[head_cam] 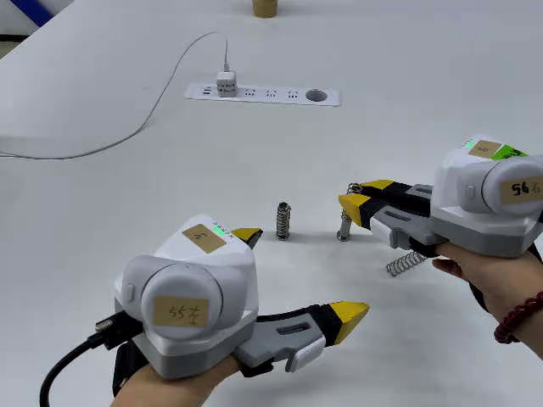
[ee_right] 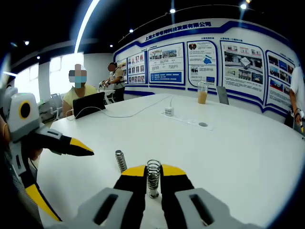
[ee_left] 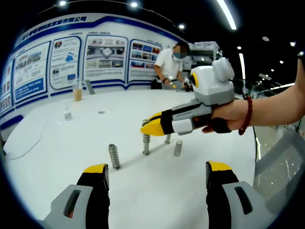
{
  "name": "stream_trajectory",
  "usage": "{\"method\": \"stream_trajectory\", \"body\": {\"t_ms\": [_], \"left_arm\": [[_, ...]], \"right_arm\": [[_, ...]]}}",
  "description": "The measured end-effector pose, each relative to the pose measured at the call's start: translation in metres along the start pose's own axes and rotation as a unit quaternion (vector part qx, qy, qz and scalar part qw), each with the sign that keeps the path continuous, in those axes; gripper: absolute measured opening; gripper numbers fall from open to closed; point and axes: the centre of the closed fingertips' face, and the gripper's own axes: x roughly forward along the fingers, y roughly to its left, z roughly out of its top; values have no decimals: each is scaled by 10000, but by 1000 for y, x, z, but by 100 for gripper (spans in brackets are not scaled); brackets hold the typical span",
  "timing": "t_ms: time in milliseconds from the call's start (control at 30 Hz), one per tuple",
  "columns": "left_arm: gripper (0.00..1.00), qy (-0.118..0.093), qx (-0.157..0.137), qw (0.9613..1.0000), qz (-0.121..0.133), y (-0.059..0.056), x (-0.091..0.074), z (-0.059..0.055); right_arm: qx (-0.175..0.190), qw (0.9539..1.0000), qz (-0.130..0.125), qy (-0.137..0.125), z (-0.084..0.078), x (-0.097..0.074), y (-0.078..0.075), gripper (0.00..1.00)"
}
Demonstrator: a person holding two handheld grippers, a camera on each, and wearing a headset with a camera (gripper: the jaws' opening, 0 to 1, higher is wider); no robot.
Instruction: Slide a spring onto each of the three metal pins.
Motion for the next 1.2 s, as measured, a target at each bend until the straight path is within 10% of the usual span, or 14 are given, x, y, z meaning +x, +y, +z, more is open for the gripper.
{"method": "stream_trajectory", "body": {"t_ms": [767, 1200], "left_arm": [[84, 43, 11, 10000, 12, 2, 0, -2], [83, 39, 25, 10000, 14, 1, 0, -2]], "right_arm": [[170, 9992, -32, 367, -32, 10, -1, 12], [247, 9993, -24, 289, -23, 4, 2, 19]]}}
